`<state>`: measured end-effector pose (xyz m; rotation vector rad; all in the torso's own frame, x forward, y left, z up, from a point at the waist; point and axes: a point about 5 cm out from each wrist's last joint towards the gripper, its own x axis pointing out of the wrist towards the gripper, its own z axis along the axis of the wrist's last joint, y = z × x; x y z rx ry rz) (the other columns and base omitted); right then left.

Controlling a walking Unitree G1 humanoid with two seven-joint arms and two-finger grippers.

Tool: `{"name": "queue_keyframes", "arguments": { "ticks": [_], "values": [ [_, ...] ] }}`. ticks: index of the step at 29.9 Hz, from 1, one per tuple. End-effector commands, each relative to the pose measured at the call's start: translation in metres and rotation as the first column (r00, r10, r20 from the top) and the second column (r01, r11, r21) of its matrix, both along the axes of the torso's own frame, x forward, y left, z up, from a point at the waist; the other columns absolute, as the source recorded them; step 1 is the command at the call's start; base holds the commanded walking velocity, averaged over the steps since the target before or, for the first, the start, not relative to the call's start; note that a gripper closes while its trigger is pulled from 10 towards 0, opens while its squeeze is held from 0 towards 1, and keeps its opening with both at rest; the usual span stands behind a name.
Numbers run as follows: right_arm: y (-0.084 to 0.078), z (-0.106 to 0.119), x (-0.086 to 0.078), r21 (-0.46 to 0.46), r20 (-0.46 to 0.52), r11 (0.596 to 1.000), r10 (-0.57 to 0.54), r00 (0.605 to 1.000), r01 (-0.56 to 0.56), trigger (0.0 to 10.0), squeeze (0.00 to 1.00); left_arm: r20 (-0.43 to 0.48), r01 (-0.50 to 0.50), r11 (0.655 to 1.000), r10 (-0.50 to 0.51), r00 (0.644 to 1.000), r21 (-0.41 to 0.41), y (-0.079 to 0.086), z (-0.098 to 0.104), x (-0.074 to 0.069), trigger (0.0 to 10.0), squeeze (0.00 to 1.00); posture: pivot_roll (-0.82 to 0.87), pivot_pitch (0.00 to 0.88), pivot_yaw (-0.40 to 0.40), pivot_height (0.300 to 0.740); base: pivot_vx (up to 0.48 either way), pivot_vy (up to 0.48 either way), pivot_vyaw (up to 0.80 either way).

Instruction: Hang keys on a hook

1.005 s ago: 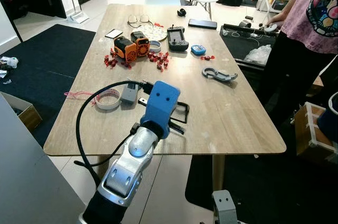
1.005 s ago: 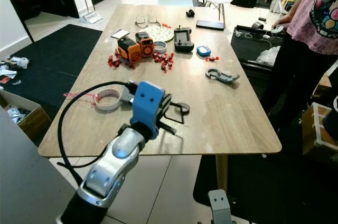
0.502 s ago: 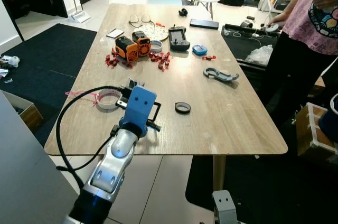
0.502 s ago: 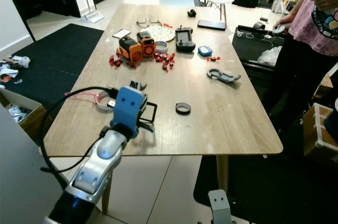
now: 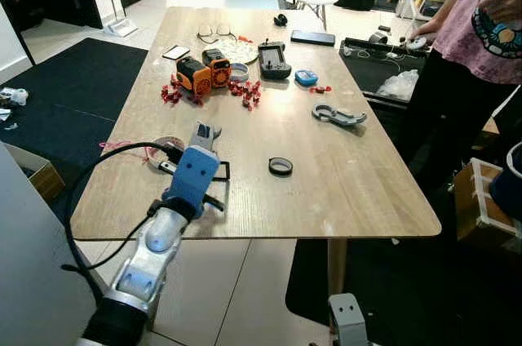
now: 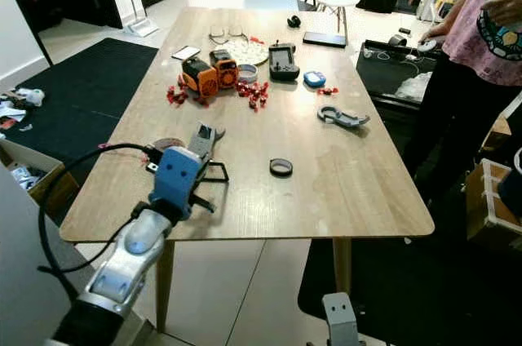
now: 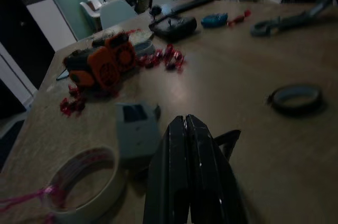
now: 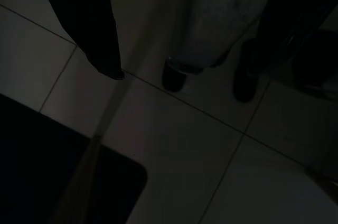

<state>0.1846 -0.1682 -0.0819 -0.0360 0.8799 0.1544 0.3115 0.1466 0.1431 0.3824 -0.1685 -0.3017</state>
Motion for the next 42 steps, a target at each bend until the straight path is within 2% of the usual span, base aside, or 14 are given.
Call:
{"name": "queue_keyframes", "arguments": {
  "ticks": [1,4,7,8,12,15,18,25,32,37,38,41,42],
  "values": [
    [-0.003,-0.002,-0.003,-0.005,-0.015,1.000,-0.006,1.000,0.006,10.0,0.00,-0.041,0.001,1.000,0.000,0.999,0.021,0.011,-0.010,-0.003,7.1,0.00,0.07,0.073,-0.032,0.740,0.000,0.000,0.00],
    [-0.003,-0.002,-0.004,-0.006,-0.016,1.000,-0.006,1.000,0.005,10.0,0.00,-0.047,0.006,0.999,-0.004,0.999,0.037,0.016,-0.012,-0.004,7.1,0.00,0.07,0.073,-0.032,0.740,0.000,0.000,0.00],
    [-0.003,-0.002,-0.004,-0.007,-0.017,1.000,-0.006,1.000,0.005,10.0,0.00,-0.057,0.015,0.998,-0.011,0.998,0.067,0.024,-0.017,-0.007,7.9,0.00,0.07,0.073,-0.034,0.740,0.000,0.000,0.00],
    [-0.004,-0.002,-0.004,-0.007,-0.017,1.000,-0.005,1.000,0.005,10.0,0.00,-0.059,0.024,0.997,-0.019,0.998,0.080,0.025,-0.019,-0.008,10.0,0.00,0.07,0.073,-0.035,0.740,0.000,0.000,0.00],
    [-0.004,-0.002,-0.004,-0.008,-0.018,1.000,-0.004,1.000,0.004,10.0,0.00,-0.063,0.053,0.995,-0.047,0.997,0.087,0.027,-0.021,-0.011,10.0,0.00,0.07,0.070,-0.035,0.740,0.000,0.000,0.00],
    [-0.004,-0.002,-0.005,-0.009,-0.018,1.000,-0.003,1.000,0.003,10.0,0.00,-0.102,0.136,0.988,-0.129,0.986,0.070,0.025,-0.026,-0.017,10.0,0.00,0.07,0.066,-0.037,0.740,0.000,0.000,0.00],
    [-0.004,-0.002,-0.005,-0.009,-0.018,1.000,-0.002,1.000,0.002,10.0,0.00,-0.120,0.157,0.986,-0.149,0.981,0.055,0.025,-0.028,-0.019,10.0,0.00,0.07,0.065,-0.037,0.740,0.000,0.000,0.00],
    [-0.004,-0.001,-0.003,-0.009,-0.016,1.000,0.002,1.000,-0.002,10.0,0.00,-0.235,0.252,0.968,-0.247,0.940,-0.011,0.016,-0.040,-0.031,10.0,0.00,0.07,0.067,-0.039,0.740,0.000,0.000,0.00],
    [-0.004,-0.002,-0.004,-0.009,-0.019,1.000,0.001,1.000,-0.001,10.0,0.00,-0.283,0.284,0.958,-0.281,0.917,-0.032,0.014,-0.045,-0.037,10.0,0.00,0.08,0.073,-0.038,0.740,0.000,0.000,0.00],
    [-0.004,-0.002,-0.005,-0.008,-0.022,1.000,0.000,1.000,-0.001,10.0,0.00,-0.289,0.268,0.963,-0.265,0.920,-0.031,0.013,-0.047,-0.036,10.0,0.00,0.08,0.074,-0.037,0.740,0.000,0.000,0.00],
    [-0.004,-0.002,-0.005,-0.008,-0.023,1.000,0.000,1.000,0.000,10.0,0.00,-0.291,0.253,0.967,-0.249,0.924,-0.026,0.013,-0.048,-0.035,10.0,0.08,0.08,0.075,-0.036,0.740,0.000,0.000,0.00],
    [-0.004,-0.002,-0.005,-0.008,-0.023,1.000,0.000,1.000,0.000,10.0,0.00,-0.293,0.249,0.968,-0.245,0.924,-0.025,0.013,-0.048,-0.035,10.0,0.08,0.08,0.075,-0.036,0.740,0.000,0.000,0.00],
    [-0.004,-0.002,-0.005,-0.008,-0.022,1.000,-0.001,1.000,0.001,10.0,0.00,-0.292,0.231,0.972,-0.230,0.928,-0.029,0.013,-0.048,-0.034,10.0,1.00,0.08,0.075,-0.034,0.740,0.000,0.000,0.00]
  ]
}}
